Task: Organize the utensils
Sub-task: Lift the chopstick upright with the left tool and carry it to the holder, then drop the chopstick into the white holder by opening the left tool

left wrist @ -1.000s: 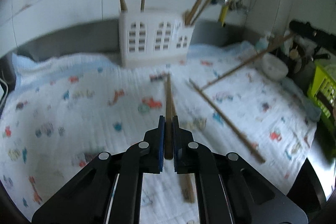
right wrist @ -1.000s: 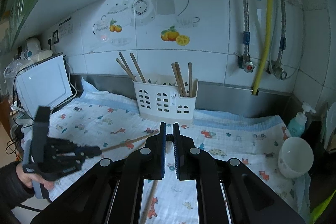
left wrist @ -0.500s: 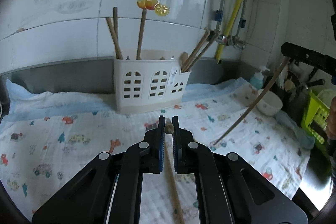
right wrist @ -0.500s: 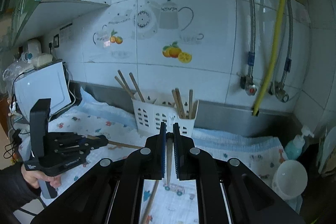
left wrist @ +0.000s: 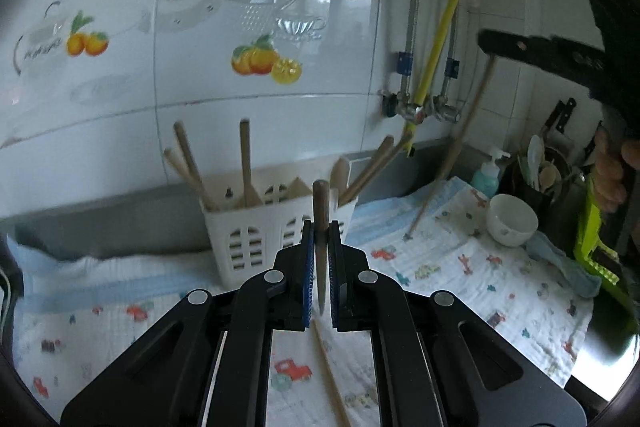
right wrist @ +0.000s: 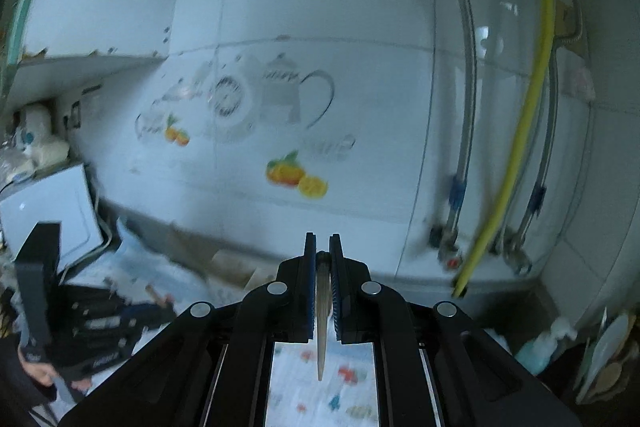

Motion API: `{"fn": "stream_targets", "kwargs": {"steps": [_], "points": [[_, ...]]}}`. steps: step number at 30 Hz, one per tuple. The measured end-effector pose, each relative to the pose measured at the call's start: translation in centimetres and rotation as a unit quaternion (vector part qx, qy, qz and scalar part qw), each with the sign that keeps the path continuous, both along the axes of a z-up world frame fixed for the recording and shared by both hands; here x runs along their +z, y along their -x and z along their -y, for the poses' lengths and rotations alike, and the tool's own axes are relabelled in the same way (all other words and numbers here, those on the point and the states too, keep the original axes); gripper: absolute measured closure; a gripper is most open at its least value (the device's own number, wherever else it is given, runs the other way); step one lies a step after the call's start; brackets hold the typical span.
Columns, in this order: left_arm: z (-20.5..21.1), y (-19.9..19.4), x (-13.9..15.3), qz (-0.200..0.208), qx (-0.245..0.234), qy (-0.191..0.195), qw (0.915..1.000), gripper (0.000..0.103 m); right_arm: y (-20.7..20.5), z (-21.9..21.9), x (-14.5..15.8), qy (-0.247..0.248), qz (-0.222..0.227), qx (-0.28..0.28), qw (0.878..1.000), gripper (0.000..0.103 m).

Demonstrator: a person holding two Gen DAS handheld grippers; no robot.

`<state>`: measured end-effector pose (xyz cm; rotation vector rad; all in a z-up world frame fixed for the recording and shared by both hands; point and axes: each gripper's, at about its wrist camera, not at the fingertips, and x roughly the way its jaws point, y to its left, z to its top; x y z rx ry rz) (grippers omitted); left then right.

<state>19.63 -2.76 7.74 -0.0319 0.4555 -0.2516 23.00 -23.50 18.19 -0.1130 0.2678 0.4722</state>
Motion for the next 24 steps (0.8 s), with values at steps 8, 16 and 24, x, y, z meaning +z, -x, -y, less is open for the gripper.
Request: {"fn": "stream_targets", "kwargs": {"steps": [8,16,24], "points": [[0.2,-1.6,3.6,0.040,-0.007,0.006,0.9991,0.098,-3.5,-0.7,1.7,-0.049,0.030,0.011,0.998,0.097],[-0.1,-2.8,9.0,0.105,0.005,0.002,0.9944,0.098,-6.9,-1.9,-0.1,-0.056,0.026,0.012,0.998,0.097],[-0.5,-4.7,11.8,0.147,0.028,-0.015,0.9886,0.098,-8.2,-2.6,1.3,-0.059,0.048,0.016,0.997,0.097]]}}
